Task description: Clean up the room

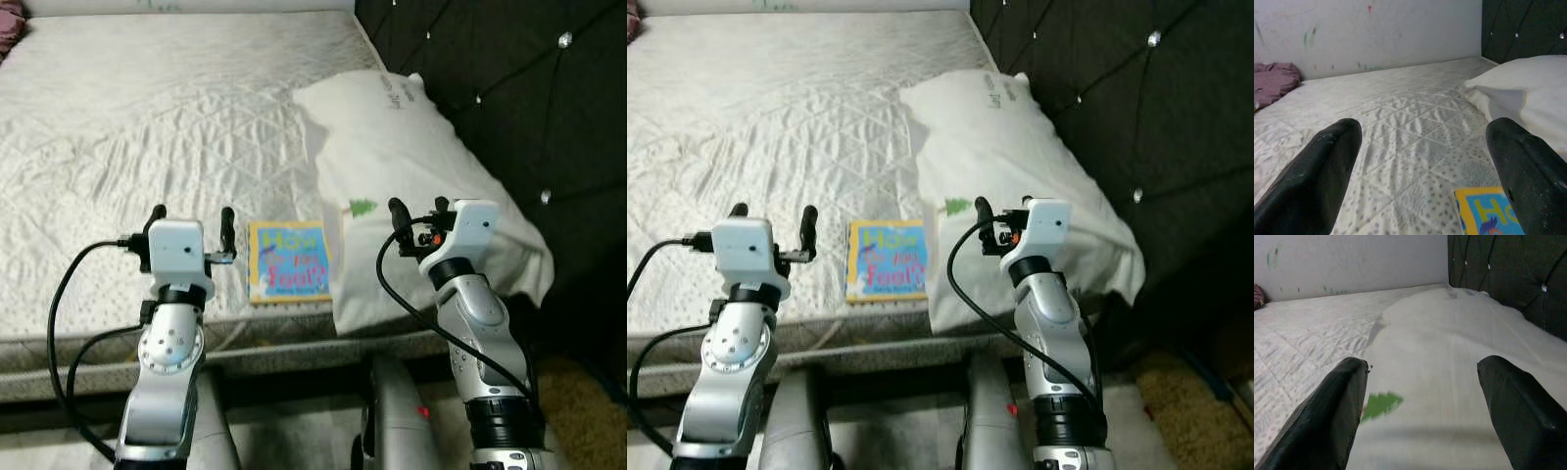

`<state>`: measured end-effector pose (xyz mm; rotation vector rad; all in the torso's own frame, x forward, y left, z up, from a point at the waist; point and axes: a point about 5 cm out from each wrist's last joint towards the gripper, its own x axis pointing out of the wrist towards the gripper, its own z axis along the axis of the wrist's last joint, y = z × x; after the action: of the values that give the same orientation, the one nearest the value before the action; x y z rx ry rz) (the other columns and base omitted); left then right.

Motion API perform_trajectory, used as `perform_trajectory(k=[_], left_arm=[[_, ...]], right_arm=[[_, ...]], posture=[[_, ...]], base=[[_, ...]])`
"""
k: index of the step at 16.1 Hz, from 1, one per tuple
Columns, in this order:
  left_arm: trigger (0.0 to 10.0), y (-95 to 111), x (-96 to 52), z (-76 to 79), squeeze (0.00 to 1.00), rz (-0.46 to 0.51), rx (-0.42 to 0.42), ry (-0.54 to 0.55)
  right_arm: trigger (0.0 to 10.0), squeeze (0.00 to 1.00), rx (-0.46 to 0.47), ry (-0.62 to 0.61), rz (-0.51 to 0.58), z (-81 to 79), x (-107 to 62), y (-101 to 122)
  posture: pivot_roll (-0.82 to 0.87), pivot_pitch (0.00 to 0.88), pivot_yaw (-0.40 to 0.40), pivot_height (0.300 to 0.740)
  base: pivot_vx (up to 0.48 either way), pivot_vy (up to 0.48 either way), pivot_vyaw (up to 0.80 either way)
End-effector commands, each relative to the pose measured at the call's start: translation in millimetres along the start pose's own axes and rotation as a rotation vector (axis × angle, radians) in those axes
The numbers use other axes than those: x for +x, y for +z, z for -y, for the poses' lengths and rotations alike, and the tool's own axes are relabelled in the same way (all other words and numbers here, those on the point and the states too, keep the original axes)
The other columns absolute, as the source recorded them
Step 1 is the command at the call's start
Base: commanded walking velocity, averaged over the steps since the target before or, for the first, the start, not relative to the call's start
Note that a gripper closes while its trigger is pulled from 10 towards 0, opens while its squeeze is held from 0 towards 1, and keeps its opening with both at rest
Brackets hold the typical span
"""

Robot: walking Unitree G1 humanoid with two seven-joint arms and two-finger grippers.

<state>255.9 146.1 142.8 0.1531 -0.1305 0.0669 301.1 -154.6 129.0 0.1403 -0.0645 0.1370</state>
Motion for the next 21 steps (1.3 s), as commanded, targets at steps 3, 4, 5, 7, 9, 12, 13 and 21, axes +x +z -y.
perform_trajectory(k=[3,4,5,7,9,12,13,21], left_arm=[[10.0,-6.8,1.4,-2.0,0.00,-0.036,-0.020,0.002],[10.0,-7.8,1.8,-1.4,0.00,-0.040,-0.019,-0.003],[10.0,-8.5,1.8,-0.9,0.00,-0.043,-0.016,-0.007],[10.0,-11.8,2.8,0.3,0.00,-0.073,-0.031,-0.025],[10.0,-13.4,5.5,-2.8,0.00,-0.086,-0.044,-0.003],[10.0,-14.3,7.2,-4.7,0.00,-0.089,-0.043,-0.004],[10.0,-14.6,7.1,-4.5,0.00,-0.092,-0.044,-0.006],[10.0,-16.4,8.1,-3.7,0.00,-0.104,-0.059,-0.022]], right_arm=[[10.0,0.00,0.010,-0.020,0.018,5.1,0.8,6.8],[10.0,0.00,0.009,-0.025,0.020,6.7,1.1,7.8],[10.0,0.00,0.007,-0.026,0.020,7.5,1.1,8.0],[10.0,0.00,0.000,-0.028,0.022,8.4,0.2,8.7],[10.0,0.00,-0.003,-0.032,0.021,9.6,-1.5,8.5],[10.0,0.00,-0.011,-0.042,0.016,11.8,-4.1,7.3],[10.0,0.00,-0.013,-0.045,0.015,12.4,-4.7,7.0],[10.0,0.00,-0.023,-0.053,0.009,13.0,-4.7,6.1]], posture=[[0.00,0.000,-0.022,0.646],[-0.01,0.000,-0.022,0.660],[-0.01,0.000,-0.020,0.669],[-0.02,0.000,-0.016,0.698],[-0.02,0.000,-0.016,0.717],[-0.02,0.000,-0.014,0.740],[-0.02,0.000,-0.014,0.740],[-0.01,0.000,-0.016,0.740]], base=[[0.000,0.000,0.00],[0.000,0.000,0.00],[0.000,0.000,0.00],[0.000,0.000,0.00],[0.000,0.000,0.00],[0.000,0.000,0.00],[0.000,0.000,0.00],[0.000,0.000,0.00]])
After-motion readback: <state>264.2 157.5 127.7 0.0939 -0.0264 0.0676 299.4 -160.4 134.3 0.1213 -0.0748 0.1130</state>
